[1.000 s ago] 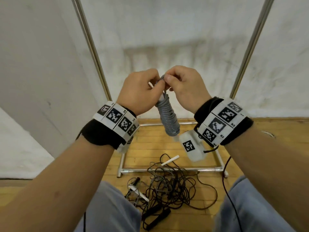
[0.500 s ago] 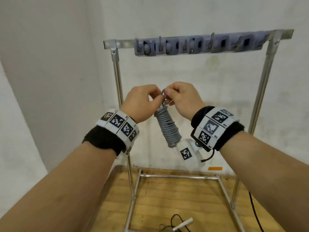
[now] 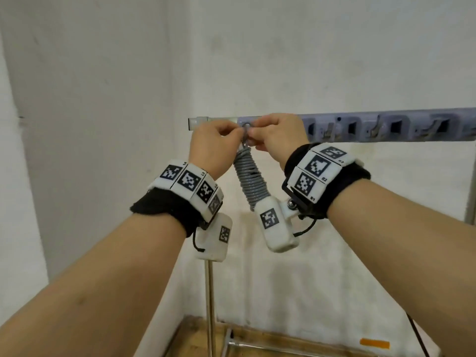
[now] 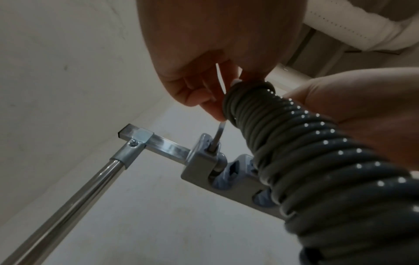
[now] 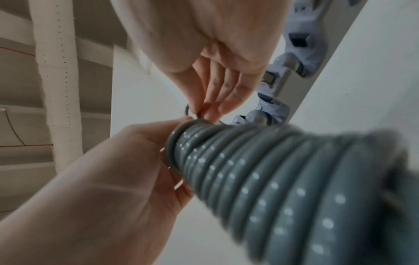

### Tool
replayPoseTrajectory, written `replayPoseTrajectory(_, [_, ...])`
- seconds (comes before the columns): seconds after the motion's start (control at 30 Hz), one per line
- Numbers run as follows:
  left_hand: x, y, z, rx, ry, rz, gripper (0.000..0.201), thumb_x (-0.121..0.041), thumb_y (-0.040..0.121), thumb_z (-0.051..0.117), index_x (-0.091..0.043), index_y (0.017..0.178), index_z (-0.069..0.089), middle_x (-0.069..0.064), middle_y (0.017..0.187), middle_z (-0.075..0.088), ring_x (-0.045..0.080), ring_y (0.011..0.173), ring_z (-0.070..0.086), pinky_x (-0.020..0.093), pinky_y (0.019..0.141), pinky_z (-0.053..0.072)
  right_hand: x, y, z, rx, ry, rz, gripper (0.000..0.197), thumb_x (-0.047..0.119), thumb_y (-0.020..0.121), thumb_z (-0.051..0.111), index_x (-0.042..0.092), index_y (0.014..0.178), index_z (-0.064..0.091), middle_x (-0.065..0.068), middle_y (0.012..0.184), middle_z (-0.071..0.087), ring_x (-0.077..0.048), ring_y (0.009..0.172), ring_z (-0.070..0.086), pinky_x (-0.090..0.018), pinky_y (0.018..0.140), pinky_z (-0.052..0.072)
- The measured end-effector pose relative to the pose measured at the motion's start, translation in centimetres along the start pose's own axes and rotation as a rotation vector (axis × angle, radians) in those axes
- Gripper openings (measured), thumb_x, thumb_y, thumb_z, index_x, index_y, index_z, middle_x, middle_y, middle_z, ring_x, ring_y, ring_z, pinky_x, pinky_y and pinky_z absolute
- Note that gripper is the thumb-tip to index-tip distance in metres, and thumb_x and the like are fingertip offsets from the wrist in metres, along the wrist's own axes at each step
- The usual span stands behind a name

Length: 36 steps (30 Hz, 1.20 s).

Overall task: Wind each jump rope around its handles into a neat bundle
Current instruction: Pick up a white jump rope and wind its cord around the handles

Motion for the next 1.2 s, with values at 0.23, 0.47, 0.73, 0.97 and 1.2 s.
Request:
replayPoseTrajectory(0.23, [1.2,3.7,1.3,-0.006,0.016,-0.046,0.018,-0.017,0.085,0.063,-0.019,0.067,0.068,-0.013,0.059,0.061,-0.008,0.048,0.052,0.006,0.045,0.037,-0.2,4.1,0.2,-0.059,0.020,0.018,0.027,-0.003,0.084,0.063,0.010,0.060,0.059,-0.009,0.057,0.061,-0.007,0.036,0.057,-0.017,0.039,0.046])
replayPoseTrajectory(0.47, [2.8,4.3,2.0,0.032,-0.045,-0.190,0.020,-0.012,0.080,0.062,-0.016,0.060,0.066,-0.006,0.050,0.055,-0.001,0.037,0.044,0.011,0.037,0.034,-1.4,5.8,0.2,-0.007,-0.141,0.044,0.020,0.007,0.084,0.060,0.018,0.067,0.058,0.001,0.062,0.062,-0.004,0.044,0.059,-0.018,0.049,0.051])
replayPoseTrajectory(0.73, [3.8,4.0,2.6,0.045,-0.160,-0.330,0.015,-0.016,0.078,0.065,-0.002,0.079,0.071,0.000,0.060,0.055,0.007,0.045,0.045,0.015,0.043,0.036,-2.0,5.9,0.1,-0.008,-0.180,0.058,0.020,0.010,0.085,0.059,0.018,0.067,0.057,0.000,0.062,0.062,-0.010,0.051,0.061,-0.021,0.050,0.051])
replayPoseTrajectory(0.97, [5.4,4.1,3.5,0.107,-0.232,-0.495,0.017,-0.022,0.080,0.067,-0.018,0.068,0.055,-0.002,0.067,0.054,0.013,0.059,0.052,0.029,0.061,0.050,-2.8,5.7,0.8,0.076,-0.154,0.220,0.027,0.010,0.091,0.053,0.013,0.065,0.053,0.001,0.048,0.060,-0.013,0.055,0.058,-0.025,0.057,0.050])
replayPoseTrajectory(1.2, [5.4,4.0,3.8,0.132,-0.252,-0.534,0.015,-0.023,0.080,0.064,-0.017,0.068,0.057,0.000,0.067,0.056,0.014,0.057,0.051,0.028,0.058,0.047,-3.4,5.3,0.7,0.016,-0.071,0.281,0.011,0.014,0.089,0.053,0.017,0.078,0.053,-0.003,0.079,0.061,-0.015,0.064,0.063,-0.022,0.050,0.052])
Point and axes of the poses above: each hand's wrist, its own y-axis towards the middle knuckle, its own z-axis out of the palm, x = y × z, the point moved 9 cm from there along y, towards the middle knuckle
